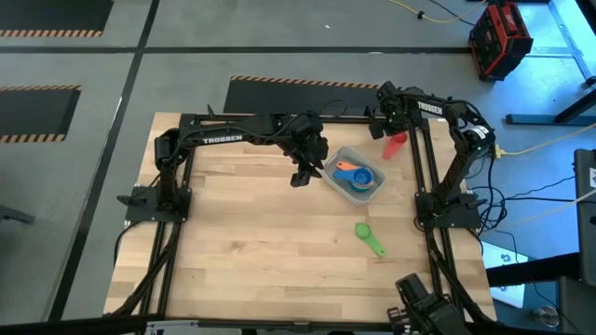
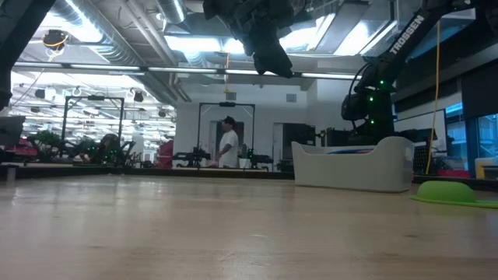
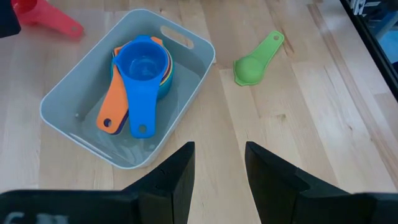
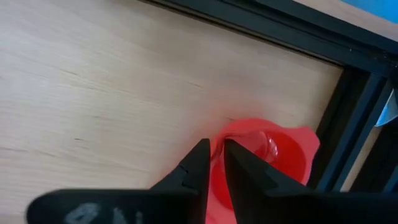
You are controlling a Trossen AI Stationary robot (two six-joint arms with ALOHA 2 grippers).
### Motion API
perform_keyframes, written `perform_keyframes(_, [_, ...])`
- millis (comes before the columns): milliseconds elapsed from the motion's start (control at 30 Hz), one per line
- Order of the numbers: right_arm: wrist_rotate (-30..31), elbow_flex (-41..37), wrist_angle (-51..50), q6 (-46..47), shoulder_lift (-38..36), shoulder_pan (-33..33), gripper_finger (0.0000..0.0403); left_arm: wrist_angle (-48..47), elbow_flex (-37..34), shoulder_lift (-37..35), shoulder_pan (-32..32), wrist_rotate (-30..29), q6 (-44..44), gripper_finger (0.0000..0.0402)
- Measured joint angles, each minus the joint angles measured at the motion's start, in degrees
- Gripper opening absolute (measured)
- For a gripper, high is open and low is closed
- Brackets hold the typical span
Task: Nest measuring cups in basket
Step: Stack the red measuring cup on top of the blue measuring cup in the bin
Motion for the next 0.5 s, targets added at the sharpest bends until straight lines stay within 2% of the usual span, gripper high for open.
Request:
perform_keyframes(200, [0.04, 0.0, -0.29, -0.12, 0.0, -0.04, 0.0027, 0.0, 0.0, 0.0, 0.01, 0.0, 0.0, 0.0134])
perform_keyframes(500, [-0.86, 0.0, -0.77, -2.93, 0.02, -0.04, 0.0025, 0.02, 0.0, 0.0, 0.01, 0.0, 0.02, 0.0134])
